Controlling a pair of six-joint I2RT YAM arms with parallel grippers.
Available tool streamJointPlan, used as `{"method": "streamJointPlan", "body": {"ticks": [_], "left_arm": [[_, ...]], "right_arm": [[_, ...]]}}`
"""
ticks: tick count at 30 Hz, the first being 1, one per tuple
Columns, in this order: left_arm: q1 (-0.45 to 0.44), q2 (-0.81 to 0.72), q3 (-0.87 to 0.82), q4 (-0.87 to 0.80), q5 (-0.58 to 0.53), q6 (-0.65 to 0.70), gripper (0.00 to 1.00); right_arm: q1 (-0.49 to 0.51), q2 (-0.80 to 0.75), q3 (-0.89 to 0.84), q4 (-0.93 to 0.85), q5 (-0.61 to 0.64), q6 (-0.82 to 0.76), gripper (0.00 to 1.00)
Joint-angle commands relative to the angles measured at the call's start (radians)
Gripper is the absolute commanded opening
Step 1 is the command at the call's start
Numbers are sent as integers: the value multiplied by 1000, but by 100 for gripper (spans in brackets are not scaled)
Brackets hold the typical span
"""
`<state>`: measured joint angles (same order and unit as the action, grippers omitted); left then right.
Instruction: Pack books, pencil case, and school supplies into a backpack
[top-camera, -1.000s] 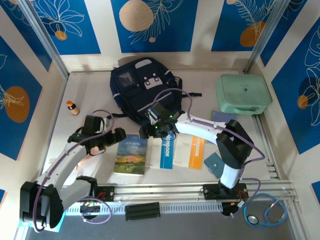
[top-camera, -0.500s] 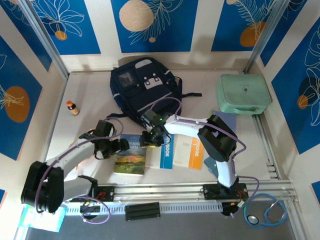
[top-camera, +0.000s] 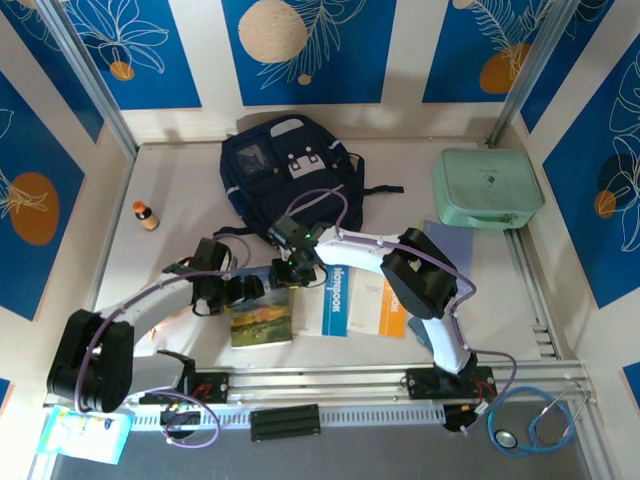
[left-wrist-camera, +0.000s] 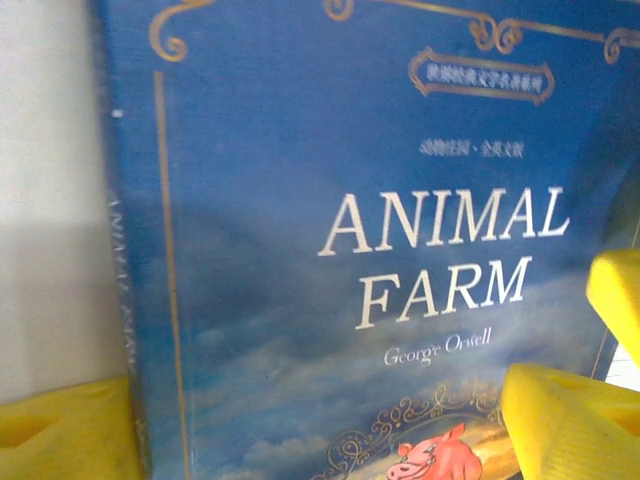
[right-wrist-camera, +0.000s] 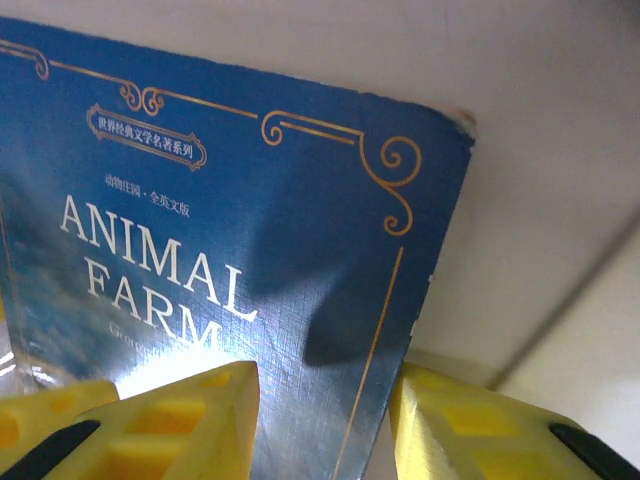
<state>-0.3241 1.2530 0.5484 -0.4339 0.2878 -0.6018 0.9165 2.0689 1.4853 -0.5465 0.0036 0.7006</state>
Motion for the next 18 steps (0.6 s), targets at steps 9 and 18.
{"method": "streamJointPlan", "body": {"ticks": [9,18], "left_arm": [[-3,-152,13,-25,93,-70,81],[-1,-202,-10,80,159,-264,55]], "right_arm": [[6,88,83,15,84,-41,39],[10,73,28,34,117,-36,38]]}}
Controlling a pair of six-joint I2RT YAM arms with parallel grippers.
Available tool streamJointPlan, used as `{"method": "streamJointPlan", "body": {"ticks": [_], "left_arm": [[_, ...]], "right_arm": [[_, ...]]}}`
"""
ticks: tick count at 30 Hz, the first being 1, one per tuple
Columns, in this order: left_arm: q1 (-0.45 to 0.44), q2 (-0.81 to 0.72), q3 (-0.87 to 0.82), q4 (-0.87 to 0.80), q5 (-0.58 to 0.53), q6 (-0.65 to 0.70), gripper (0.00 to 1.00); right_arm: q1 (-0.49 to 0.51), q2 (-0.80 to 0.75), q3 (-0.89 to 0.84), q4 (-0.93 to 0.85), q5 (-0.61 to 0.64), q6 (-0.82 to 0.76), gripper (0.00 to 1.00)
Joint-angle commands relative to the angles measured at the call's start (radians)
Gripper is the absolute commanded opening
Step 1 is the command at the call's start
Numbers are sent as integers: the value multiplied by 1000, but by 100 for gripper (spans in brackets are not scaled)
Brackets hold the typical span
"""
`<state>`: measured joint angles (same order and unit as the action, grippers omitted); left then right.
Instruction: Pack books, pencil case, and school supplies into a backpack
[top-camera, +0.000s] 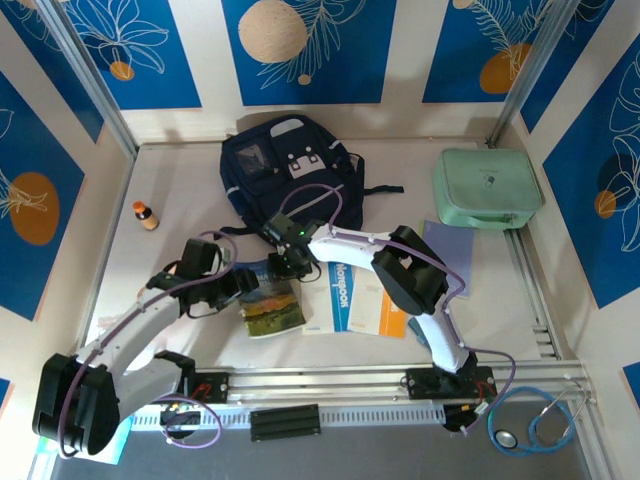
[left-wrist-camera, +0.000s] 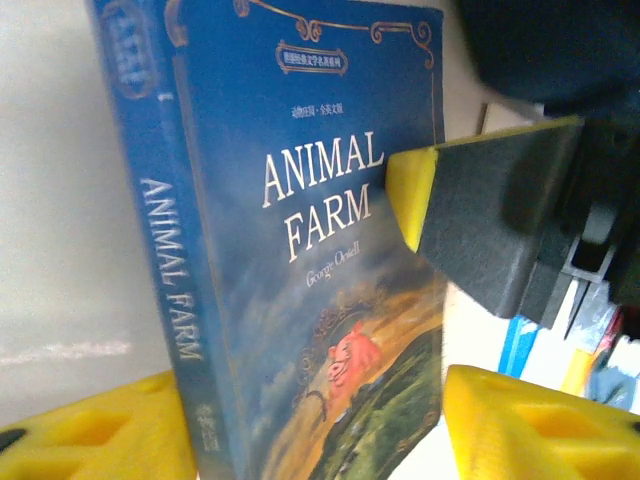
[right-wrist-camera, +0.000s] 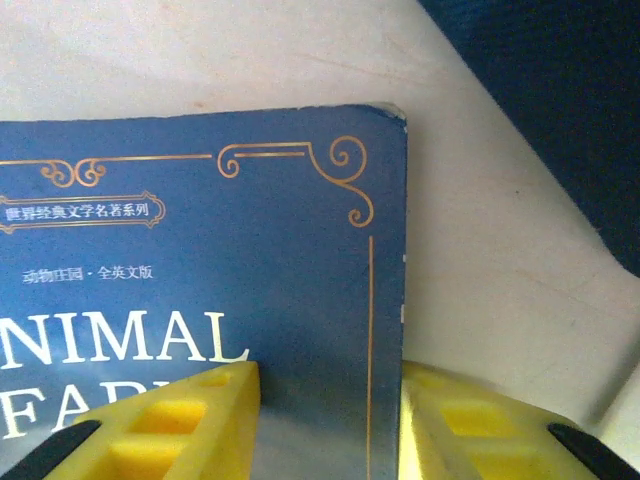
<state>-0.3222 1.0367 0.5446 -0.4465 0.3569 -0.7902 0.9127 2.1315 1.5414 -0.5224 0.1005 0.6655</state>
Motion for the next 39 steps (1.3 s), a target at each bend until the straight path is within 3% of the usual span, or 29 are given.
{"method": "streamJointPlan", "body": {"ticks": [1,8,13,19,23,26,32,39], "left_arm": [[-3,28,-10,92,88,-79,53],[-3,85,-1,65,44,-68,27],[0,32,57,-46,-47,-23,0],[12,-78,186,-207,-177,60,0],[14,-115,303,-229,-223,98,0],[15,-112,350,-122,-215,82,0],[10,-24,321,397,-186,-114,0],[-3,118,344,683,-217,-306,0]], "right_arm": [[16,10,-28,10,23,-4,38],[20,-4,-37,20,35,-8,38],[13,-92,-71,47,60,8,40],[-12,-311,-200,238,-6,-46,61],[-85,-447,-317,374,-107,19,69],[-160,-540,-414,465,-184,135,74],[-270,-671,-551,631,-267,334,82],[-344,-672,-640,885,-404,562,94]]}}
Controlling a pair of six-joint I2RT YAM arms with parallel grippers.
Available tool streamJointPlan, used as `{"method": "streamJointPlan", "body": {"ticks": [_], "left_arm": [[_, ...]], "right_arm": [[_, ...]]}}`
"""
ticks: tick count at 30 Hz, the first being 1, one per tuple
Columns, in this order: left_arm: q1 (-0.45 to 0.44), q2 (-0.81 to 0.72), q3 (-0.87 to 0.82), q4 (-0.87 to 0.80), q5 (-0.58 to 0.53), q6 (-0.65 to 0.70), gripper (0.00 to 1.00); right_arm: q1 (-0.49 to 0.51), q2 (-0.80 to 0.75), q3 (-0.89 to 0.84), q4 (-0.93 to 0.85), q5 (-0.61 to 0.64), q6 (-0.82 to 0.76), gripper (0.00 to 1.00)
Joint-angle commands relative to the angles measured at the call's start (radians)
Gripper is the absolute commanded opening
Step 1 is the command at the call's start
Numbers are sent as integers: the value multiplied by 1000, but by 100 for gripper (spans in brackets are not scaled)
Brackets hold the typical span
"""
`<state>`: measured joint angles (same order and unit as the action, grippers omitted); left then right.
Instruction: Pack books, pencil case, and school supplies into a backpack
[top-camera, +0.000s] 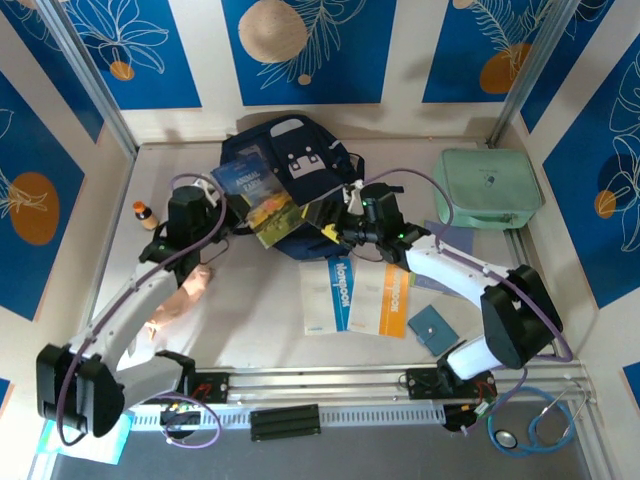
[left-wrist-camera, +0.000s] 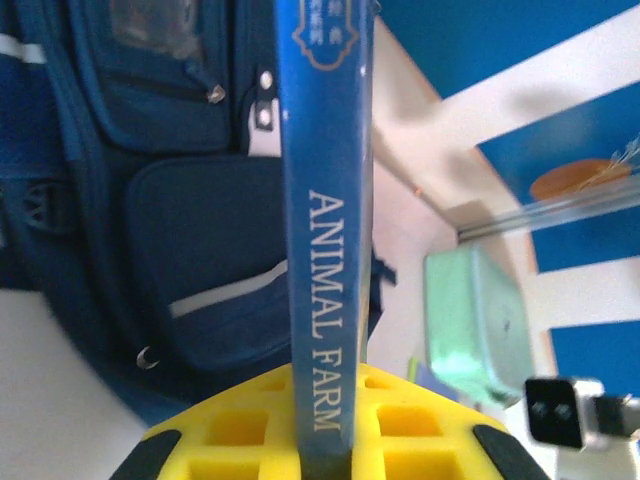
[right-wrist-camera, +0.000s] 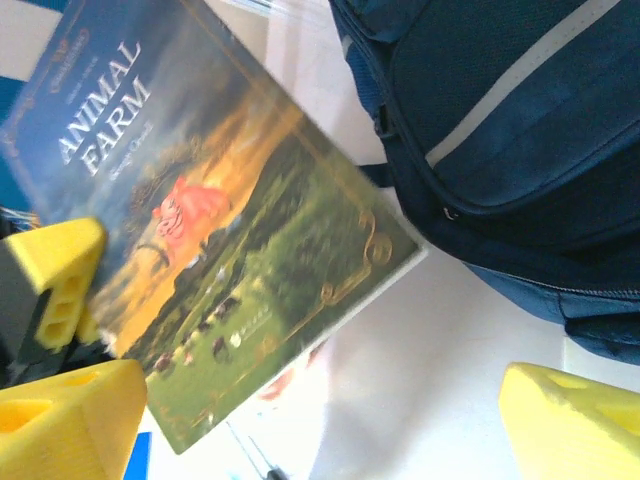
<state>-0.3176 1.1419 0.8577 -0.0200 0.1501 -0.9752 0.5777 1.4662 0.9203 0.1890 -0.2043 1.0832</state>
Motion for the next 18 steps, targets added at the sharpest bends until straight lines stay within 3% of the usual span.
{"method": "streamJointPlan", "body": {"ticks": [1,6,18], "left_arm": [[-8,23,31,281,-14,-146,0],[-11,62,19,400,-21,-260,0],[-58,44,-17,442,-46,-293,0]], "right_arm": [[-10,2,-22,213,-111,171,95],[-9,83,19,350,-169,279,96],[-16,198,126,447,-172,347,89]]}}
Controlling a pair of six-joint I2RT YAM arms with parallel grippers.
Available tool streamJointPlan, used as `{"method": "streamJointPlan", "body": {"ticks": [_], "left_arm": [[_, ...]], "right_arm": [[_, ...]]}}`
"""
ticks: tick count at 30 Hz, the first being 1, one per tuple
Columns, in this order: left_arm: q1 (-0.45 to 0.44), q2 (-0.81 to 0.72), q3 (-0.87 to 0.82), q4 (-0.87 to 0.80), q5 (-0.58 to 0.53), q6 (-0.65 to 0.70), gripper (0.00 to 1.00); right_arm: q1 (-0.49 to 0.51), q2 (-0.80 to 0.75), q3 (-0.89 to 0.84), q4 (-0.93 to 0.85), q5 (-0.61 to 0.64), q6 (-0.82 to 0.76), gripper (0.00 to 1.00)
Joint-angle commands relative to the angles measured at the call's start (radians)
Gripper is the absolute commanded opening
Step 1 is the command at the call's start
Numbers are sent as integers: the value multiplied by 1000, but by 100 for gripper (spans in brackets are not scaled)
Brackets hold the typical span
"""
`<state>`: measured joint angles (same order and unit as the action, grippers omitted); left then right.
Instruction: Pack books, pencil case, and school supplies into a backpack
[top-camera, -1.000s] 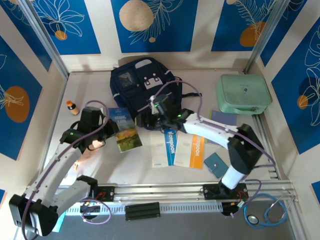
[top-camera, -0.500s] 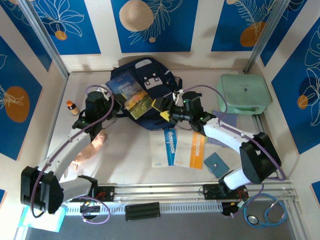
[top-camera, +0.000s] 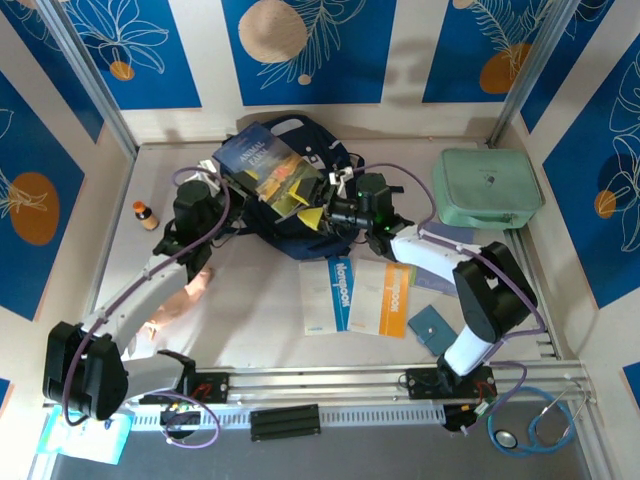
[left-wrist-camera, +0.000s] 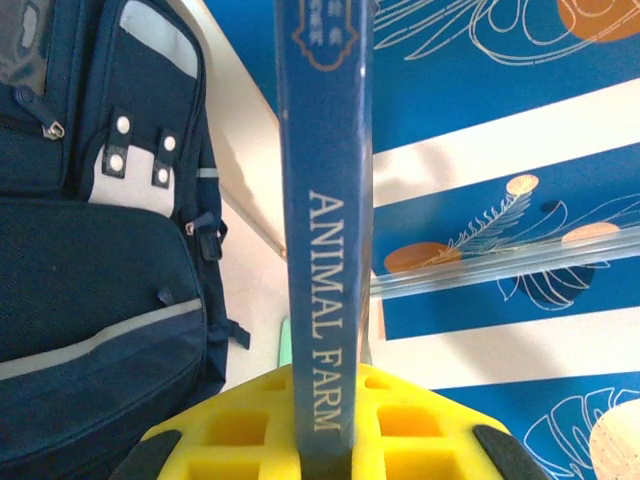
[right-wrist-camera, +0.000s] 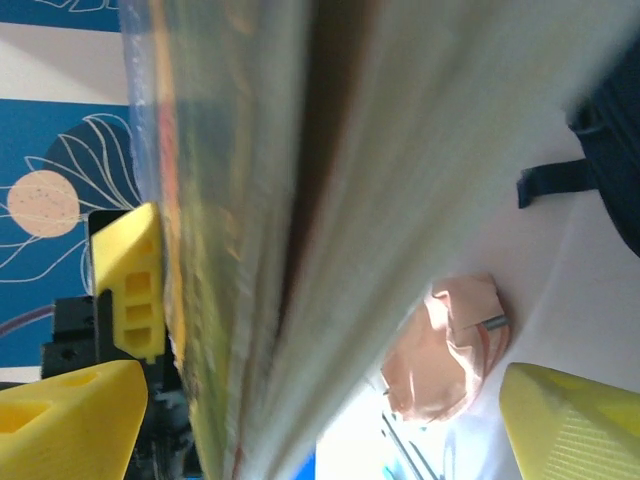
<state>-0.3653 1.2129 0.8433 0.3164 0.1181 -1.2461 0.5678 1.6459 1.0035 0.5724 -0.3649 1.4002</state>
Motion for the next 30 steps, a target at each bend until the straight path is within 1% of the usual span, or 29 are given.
{"method": "streamJointPlan", "body": {"ticks": [1,3,4,6,9,13,17,22,23,25,28,29,30], "left_arm": [[-12,-30,-4,107,-15,-22,0],[-15,-36,0,100,-21,-9,0],[-16,-39,4,84,-24,-4,0],[-20,-45,14,44,-28,9,0],[-25,-54,4,43,-34,5,0],[-26,-66,-3,12,-43,-2,0],[-26,-74,-7,-12,-52,1,0],[-26,-89,-10,-71,-75,21,0],[-26,-90,-12,-84,-80,27,2],[-26,-92,-13,-108,-83,49,18],[-27,-91,1,-188,-75,121,48],[-26,-90,9,-231,-71,158,55],[-27,-89,16,-266,-67,199,60]], "right_arm": [[-6,24,48,66,-11,34,86],[-1,35,61,61,-5,46,75],[6,37,64,55,8,50,72],[23,36,63,42,47,49,68],[36,40,55,75,91,43,64],[39,59,63,120,115,47,58],[41,62,61,133,132,45,40],[36,22,10,116,172,16,26],[34,8,1,106,179,4,22],[30,-17,-11,72,193,-31,13],[19,-71,-31,-8,226,-95,4],[13,-93,-35,-45,236,-126,2],[6,-115,-40,-79,246,-155,0]]}}
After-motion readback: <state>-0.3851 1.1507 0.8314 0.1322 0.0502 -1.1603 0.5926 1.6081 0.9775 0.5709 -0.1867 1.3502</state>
